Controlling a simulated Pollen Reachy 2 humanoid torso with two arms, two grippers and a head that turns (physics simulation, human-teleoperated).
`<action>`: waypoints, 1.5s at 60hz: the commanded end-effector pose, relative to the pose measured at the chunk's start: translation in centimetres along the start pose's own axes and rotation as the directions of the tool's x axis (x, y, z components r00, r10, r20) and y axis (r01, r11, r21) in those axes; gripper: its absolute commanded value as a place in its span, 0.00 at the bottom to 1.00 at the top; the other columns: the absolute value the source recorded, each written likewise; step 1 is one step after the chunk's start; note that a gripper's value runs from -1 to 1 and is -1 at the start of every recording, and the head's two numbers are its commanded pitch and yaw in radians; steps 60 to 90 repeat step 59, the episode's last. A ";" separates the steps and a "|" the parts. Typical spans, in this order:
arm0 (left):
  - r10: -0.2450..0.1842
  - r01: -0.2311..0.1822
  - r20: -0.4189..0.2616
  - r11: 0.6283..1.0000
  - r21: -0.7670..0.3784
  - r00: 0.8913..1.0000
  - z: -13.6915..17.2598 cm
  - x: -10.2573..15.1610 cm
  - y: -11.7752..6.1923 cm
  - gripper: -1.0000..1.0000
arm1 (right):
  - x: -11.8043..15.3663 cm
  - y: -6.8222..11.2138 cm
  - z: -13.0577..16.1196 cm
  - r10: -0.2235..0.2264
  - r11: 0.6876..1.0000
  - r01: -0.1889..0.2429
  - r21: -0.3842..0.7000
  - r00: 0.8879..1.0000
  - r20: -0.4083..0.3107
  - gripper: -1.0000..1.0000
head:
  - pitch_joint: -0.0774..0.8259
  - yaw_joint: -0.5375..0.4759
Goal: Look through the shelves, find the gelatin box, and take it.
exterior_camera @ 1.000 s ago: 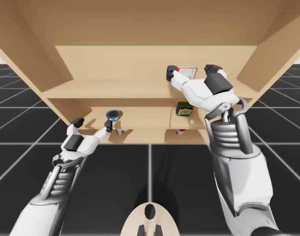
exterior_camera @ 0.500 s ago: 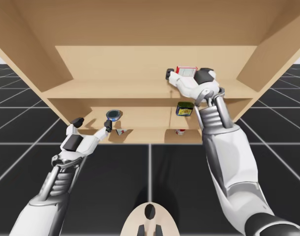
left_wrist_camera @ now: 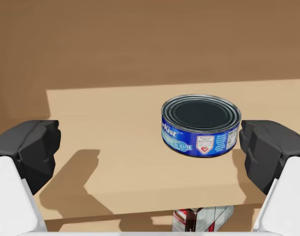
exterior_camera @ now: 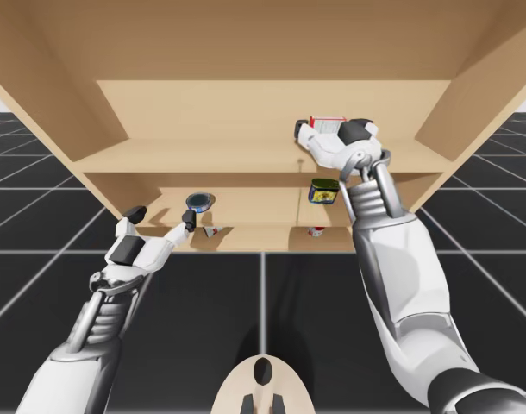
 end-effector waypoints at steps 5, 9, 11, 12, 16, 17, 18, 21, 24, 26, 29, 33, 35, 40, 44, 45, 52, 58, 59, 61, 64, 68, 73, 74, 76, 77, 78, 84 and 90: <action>0.001 -0.001 0.000 1.000 0.003 1.000 0.0 0.0 0.0 0.00 | 0.0 1.1 0.0 -0.064 0.998 0.066 -0.004 0.942 -0.331 1.00 | 0.32 0.32; 0.001 -0.001 0.000 1.000 0.004 1.000 0.0 0.0 0.0 0.00 | 0.7 1.2 0.7 -0.060 0.998 0.065 0.005 0.947 -0.315 1.00 | 0.33 0.32; 0.000 0.000 0.000 1.000 0.005 1.000 0.0 0.0 0.0 0.00 | 0.9 1.2 1.1 -0.058 0.998 0.063 0.007 0.951 -0.305 1.00 | 0.33 0.32; 0.001 -0.001 0.000 1.000 0.004 1.000 0.0 0.1 0.0 0.00 | 1.1 1.2 1.3 -0.058 0.998 0.064 0.009 0.952 -0.301 1.00 | 0.33 0.32; 0.003 -0.003 0.000 1.000 0.005 1.000 0.0 0.1 0.0 0.00 | 1.5 1.3 1.9 -0.057 0.998 0.065 0.017 0.955 -0.291 1.00 | 0.33 0.32; 0.003 -0.003 0.000 1.000 0.006 1.000 0.0 0.1 0.0 0.00 | 1.7 1.3 2.1 -0.056 0.998 0.065 0.019 0.956 -0.287 1.00 | 0.33 0.32; 0.003 -0.003 0.000 1.000 0.006 1.000 0.0 0.1 0.0 0.00 | 1.7 1.4 2.1 -0.055 0.998 0.064 0.020 0.957 -0.285 1.00 | 0.33 0.32; 0.003 -0.003 0.001 1.000 0.007 1.000 0.0 0.1 0.0 0.00 | 2.1 1.5 2.5 -0.053 0.998 0.062 0.025 0.960 -0.275 1.00 | 0.33 0.32; 0.004 -0.004 0.001 1.000 0.007 1.000 0.1 0.1 0.0 0.00 | 2.5 1.5 2.8 -0.053 0.998 0.063 0.029 0.962 -0.268 1.00 | 0.32 0.32; 0.004 -0.004 0.001 1.000 0.008 1.000 0.1 0.1 0.0 0.00 | 2.7 1.6 2.9 -0.054 0.997 0.065 0.033 0.963 -0.262 1.00 | 0.32 0.32; 0.005 -0.005 0.002 1.000 0.009 1.000 0.1 0.1 0.0 0.00 | 3.1 1.7 3.3 -0.058 0.997 0.069 0.038 0.966 -0.252 1.00 | 0.33 0.32; 0.006 -0.006 0.003 1.000 0.011 1.000 0.1 0.2 0.1 0.00 | 3.7 1.8 3.7 -0.054 0.997 0.064 0.038 0.972 -0.230 1.00 | 0.33 0.32; 0.006 -0.007 0.004 1.000 0.012 1.000 0.1 0.2 0.1 0.00 | 3.9 1.8 3.9 -0.054 0.997 0.064 0.039 0.974 -0.221 1.00 | 0.33 0.32; 0.008 -0.008 0.005 1.000 0.012 1.000 0.1 0.3 0.1 0.00 | 4.6 1.8 5.2 -0.042 0.998 0.051 0.043 0.981 -0.187 1.00 | 0.33 0.32; 0.008 -0.009 0.006 1.000 0.012 1.000 0.2 0.3 0.1 0.00 | 5.0 1.9 6.4 -0.031 0.998 0.039 0.047 0.986 -0.162 1.00 | 0.33 0.32; 0.008 -0.008 0.006 1.000 0.012 1.000 0.2 0.3 0.1 0.00 | 5.0 1.9 6.9 -0.023 0.998 0.031 0.050 0.988 -0.154 1.00 | 0.33 0.32; 0.008 -0.008 0.008 1.000 0.012 1.000 0.2 0.3 0.1 0.00 | 4.8 2.0 10.0 0.001 0.998 0.007 0.068 0.994 -0.113 1.00 | 0.33 0.32; 0.006 -0.006 0.008 1.000 0.011 1.000 0.2 0.3 0.0 0.00 | 3.9 2.0 13.7 0.018 0.995 -0.010 0.096 0.997 -0.081 1.00 | 0.34 0.32; 0.006 -0.006 0.008 1.000 0.011 1.000 0.2 0.3 0.0 0.00 | 3.6 2.0 14.5 0.021 0.995 -0.014 0.101 0.997 -0.075 1.00 | 0.34 0.32; 0.006 -0.006 0.008 1.000 0.011 1.000 0.2 0.3 0.0 0.00 | 3.6 2.0 14.5 0.021 0.995 -0.014 0.101 0.997 -0.075 1.00 | 0.34 0.32; 0.006 -0.006 0.008 1.000 0.011 1.000 0.2 0.3 0.0 0.00 | 3.6 2.0 14.5 0.021 0.995 -0.014 0.101 0.997 -0.075 1.00 | 0.34 0.32; 0.006 -0.006 0.008 1.000 0.011 1.000 0.2 0.3 0.0 0.00 | 3.6 2.0 14.5 0.021 0.995 -0.014 0.101 0.997 -0.075 1.00 | 0.34 0.32; 0.006 -0.006 0.008 1.000 0.011 1.000 0.2 0.3 0.0 0.00 | 3.6 2.0 14.5 0.021 0.995 -0.014 0.101 0.997 -0.075 1.00 | 0.34 0.32; 0.006 -0.006 0.008 1.000 0.011 1.000 0.2 0.3 0.0 0.00 | 3.6 2.0 14.5 0.021 0.995 -0.014 0.101 0.997 -0.075 1.00 | 0.34 0.32; 0.006 -0.006 0.008 1.000 0.011 1.000 0.2 0.3 0.0 0.00 | 3.6 2.0 14.5 0.021 0.995 -0.014 0.101 0.997 -0.075 1.00 | 0.34 0.32; 0.006 -0.006 0.008 1.000 0.011 1.000 0.2 0.3 0.0 0.00 | 3.6 2.0 14.5 0.021 0.995 -0.014 0.101 0.997 -0.075 1.00 | 0.34 0.32; 0.006 -0.006 0.008 1.000 0.011 1.000 0.2 0.3 0.0 0.00 | 3.6 2.0 14.5 0.021 0.995 -0.014 0.101 0.997 -0.075 1.00 | 0.34 0.32; 0.006 -0.006 0.008 1.000 0.011 1.000 0.2 0.3 0.0 0.00 | 3.6 2.0 14.5 0.021 0.995 -0.014 0.101 0.997 -0.075 1.00 | 0.34 0.32; 0.006 -0.006 0.008 1.000 0.011 1.000 0.2 0.3 0.0 0.00 | 3.6 2.0 14.5 0.021 0.995 -0.014 0.101 0.997 -0.075 1.00 | 0.34 0.32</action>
